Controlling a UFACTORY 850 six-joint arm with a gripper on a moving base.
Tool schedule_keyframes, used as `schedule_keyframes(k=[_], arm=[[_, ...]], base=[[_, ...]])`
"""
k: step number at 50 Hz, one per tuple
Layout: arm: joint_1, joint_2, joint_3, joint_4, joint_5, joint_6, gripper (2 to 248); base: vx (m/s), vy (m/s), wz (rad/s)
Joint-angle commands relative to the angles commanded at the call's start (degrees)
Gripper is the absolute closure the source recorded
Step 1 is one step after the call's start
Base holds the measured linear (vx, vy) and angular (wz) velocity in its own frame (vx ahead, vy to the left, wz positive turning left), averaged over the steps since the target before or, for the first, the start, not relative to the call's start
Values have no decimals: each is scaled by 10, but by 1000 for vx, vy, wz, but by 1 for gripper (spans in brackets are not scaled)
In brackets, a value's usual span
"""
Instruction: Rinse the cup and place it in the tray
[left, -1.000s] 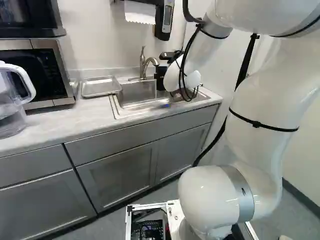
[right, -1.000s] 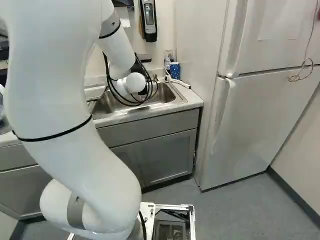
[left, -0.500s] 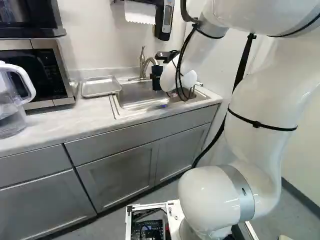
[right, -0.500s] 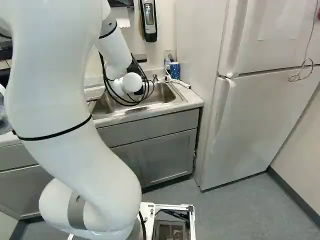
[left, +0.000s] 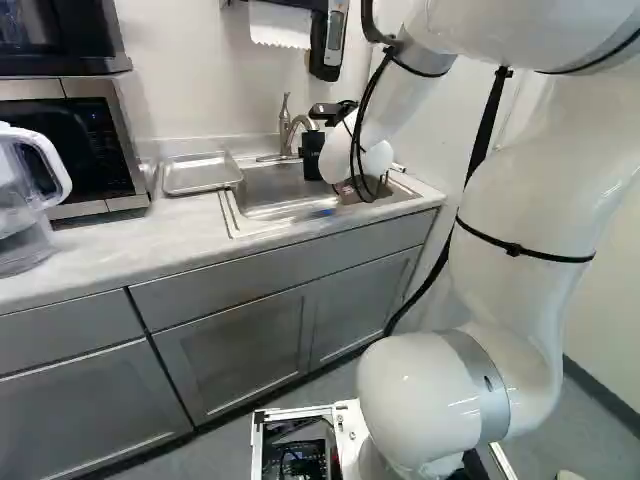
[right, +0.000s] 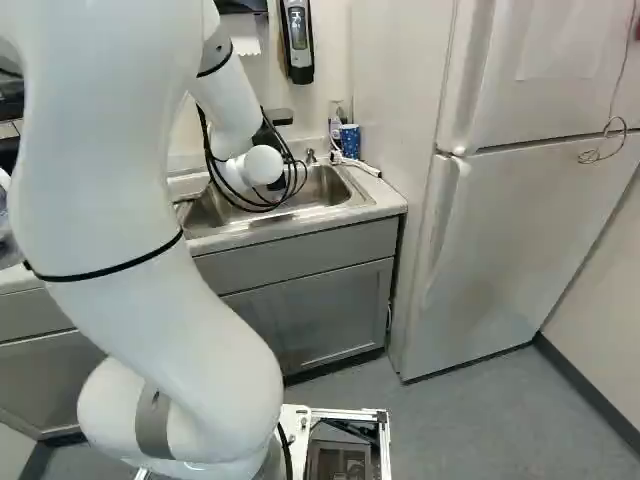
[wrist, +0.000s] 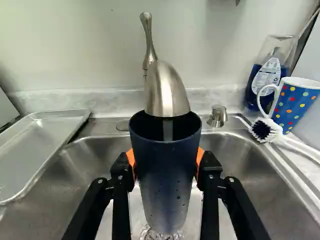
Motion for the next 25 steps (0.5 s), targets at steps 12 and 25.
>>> schedule_keyframes(k=[12,25], arm=[[0,0,0,0,0,0,125],[0,0,0,0,0,0,125]], base=[[0,0,0],[0,0,0]])
